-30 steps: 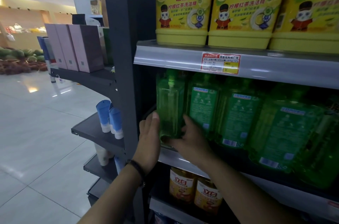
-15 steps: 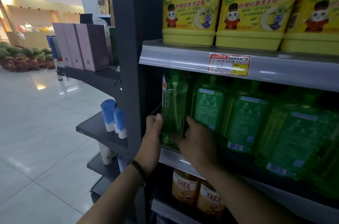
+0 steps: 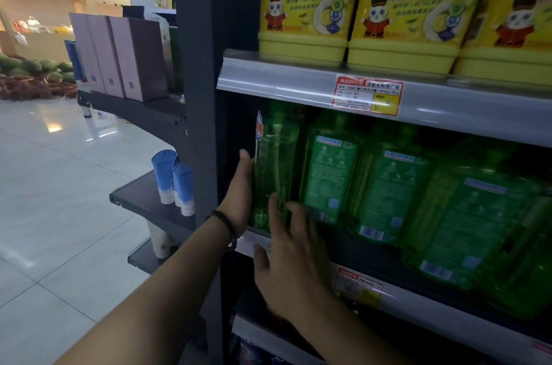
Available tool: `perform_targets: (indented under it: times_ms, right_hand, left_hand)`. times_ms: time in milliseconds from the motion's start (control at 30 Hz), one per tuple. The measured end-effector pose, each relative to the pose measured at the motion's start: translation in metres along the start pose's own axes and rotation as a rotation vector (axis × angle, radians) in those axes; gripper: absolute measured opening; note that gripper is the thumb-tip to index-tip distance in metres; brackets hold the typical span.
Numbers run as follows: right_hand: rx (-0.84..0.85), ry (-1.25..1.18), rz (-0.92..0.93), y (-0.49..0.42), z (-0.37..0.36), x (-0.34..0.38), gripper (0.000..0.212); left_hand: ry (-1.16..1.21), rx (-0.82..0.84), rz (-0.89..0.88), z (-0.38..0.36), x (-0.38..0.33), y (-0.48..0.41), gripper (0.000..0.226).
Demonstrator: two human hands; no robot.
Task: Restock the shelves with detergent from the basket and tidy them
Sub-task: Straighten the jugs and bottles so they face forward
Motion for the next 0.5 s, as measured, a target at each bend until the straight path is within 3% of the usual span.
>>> perform_targets:
  times_ms: [133, 267, 367, 467, 500]
  right_hand:
    - [0.042, 0.022, -0.017, -0.004, 0.002, -0.011, 0.092]
    - [0.091, -0.187, -0.071, -0.01, -0.003, -0.031, 0.096]
    - [0.124, -0.281, -0.062, -0.017, -0.003, -0.041, 0.098]
    - [0.166, -0.491, -0.121, -0.032, 0.0, -0.049, 0.093]
    - [0.158, -0.557, -0.141, -0.035, 0.0, -0.05, 0.09]
  left_hand:
    - [-0.003, 0.015, 0.017, 0.0, 0.005, 0.0, 0.081]
    - [-0.046, 0.036, -0.05, -0.009, 0.009, 0.021, 0.069]
    - [-0.177, -0.05, -0.166, -0.004, 0.016, 0.03, 0.064]
    - [-0.349, -0.151, -0.243, -0.004, 0.017, 0.04, 0.036]
    - [-0.381, -0.138, -0.275, -0.007, 0.018, 0.045, 0.04]
Point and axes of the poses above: each hand's wrist, its own y-axis away from the middle knuckle, its own z-axis out of the back of the hand, x = y × z, the point moved 4 cm from there along -y, towards the middle knuckle, and after that the axes turned 12 degrees about y, right-handed, at the moved point
